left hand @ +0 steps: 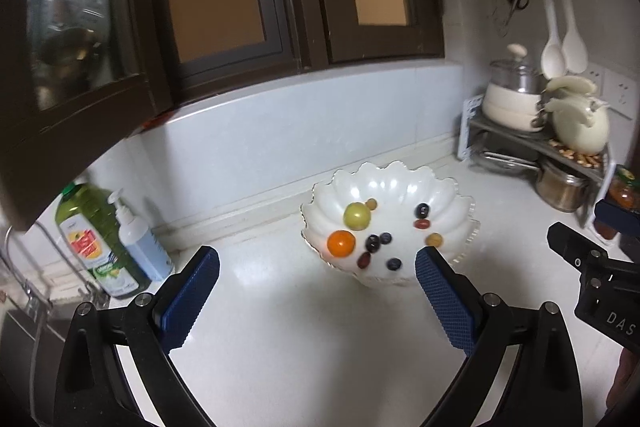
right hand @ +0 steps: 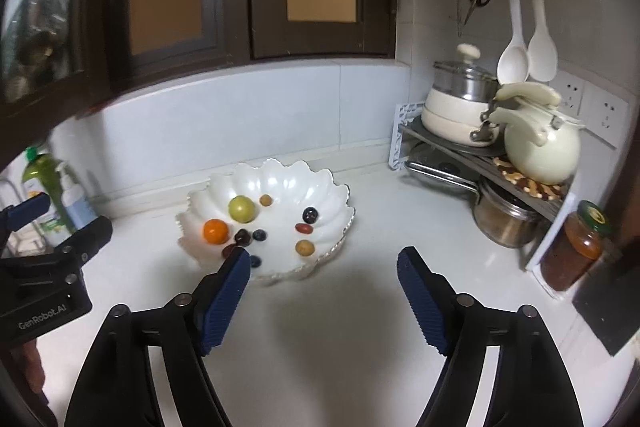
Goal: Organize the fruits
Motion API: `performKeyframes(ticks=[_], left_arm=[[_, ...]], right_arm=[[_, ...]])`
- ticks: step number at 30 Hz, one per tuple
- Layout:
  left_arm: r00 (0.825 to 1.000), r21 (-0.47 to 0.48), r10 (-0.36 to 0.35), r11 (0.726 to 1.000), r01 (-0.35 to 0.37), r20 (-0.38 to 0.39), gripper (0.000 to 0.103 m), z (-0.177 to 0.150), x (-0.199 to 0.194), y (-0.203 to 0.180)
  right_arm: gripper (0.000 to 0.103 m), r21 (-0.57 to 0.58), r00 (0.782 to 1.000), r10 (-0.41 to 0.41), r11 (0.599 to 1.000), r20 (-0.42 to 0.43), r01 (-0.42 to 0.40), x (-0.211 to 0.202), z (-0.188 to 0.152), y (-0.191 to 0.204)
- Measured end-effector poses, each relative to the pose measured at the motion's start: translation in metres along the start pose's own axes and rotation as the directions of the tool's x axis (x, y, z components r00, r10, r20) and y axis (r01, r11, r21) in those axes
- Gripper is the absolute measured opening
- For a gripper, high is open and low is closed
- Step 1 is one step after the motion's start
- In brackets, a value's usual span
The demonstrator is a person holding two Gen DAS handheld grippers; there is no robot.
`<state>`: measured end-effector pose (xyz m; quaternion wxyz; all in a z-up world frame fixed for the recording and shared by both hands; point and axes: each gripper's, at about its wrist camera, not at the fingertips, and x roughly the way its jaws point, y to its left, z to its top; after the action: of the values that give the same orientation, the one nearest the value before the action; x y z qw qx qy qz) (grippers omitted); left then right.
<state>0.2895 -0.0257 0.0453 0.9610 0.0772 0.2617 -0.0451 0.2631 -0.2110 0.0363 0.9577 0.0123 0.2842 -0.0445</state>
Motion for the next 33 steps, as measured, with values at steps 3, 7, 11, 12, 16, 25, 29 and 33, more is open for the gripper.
performKeyframes(ticks=[3,7,11,12,16,25,29,33], left_arm=[[1.0,-0.016,-0.001,1.0,0.001,0.031,0.101,-0.015,-0.034,-0.001],[0.998,-0.022,0.0,1.0,0.001,0.064,0.102,-0.032,-0.074,-0.003],[0.996,-0.032,0.003,0.999,0.0,0.093,0.103,-0.048,-0.112,-0.002],[0.995,-0.031,0.008,1.0,-0.005,0.1,0.103,-0.052,-0.121,-0.003],[0.992,-0.03,0.02,0.999,-0.016,0.125,0.103,-0.065,-0.152,-0.002],[0.985,-0.049,0.028,0.999,-0.02,0.168,0.103,-0.089,-0.21,0.0],[0.982,-0.041,0.025,0.999,-0.018,0.187,0.103,-0.097,-0.229,-0.002],[0.98,-0.035,0.014,0.999,-0.007,0.197,0.103,-0.104,-0.244,-0.004]], right_arm=[[0.08,-0.016,0.999,0.007,1.0,0.036,-0.006,-0.032,-0.013,-0.001],[0.082,-0.014,0.998,0.027,1.0,0.064,-0.026,-0.068,-0.029,-0.002],[0.083,-0.019,0.995,0.042,0.999,0.095,-0.04,-0.103,-0.047,-0.001],[0.084,-0.022,0.994,0.041,0.999,0.102,-0.038,-0.112,-0.051,-0.001],[0.085,-0.022,0.99,0.041,0.999,0.135,-0.038,-0.144,-0.066,0.0],[0.085,-0.029,0.983,0.041,0.999,0.178,-0.036,-0.194,-0.091,0.001],[0.085,-0.028,0.981,0.053,0.998,0.185,-0.049,-0.211,-0.1,0.0],[0.085,-0.022,0.98,0.055,0.998,0.189,-0.052,-0.222,-0.108,-0.003]])
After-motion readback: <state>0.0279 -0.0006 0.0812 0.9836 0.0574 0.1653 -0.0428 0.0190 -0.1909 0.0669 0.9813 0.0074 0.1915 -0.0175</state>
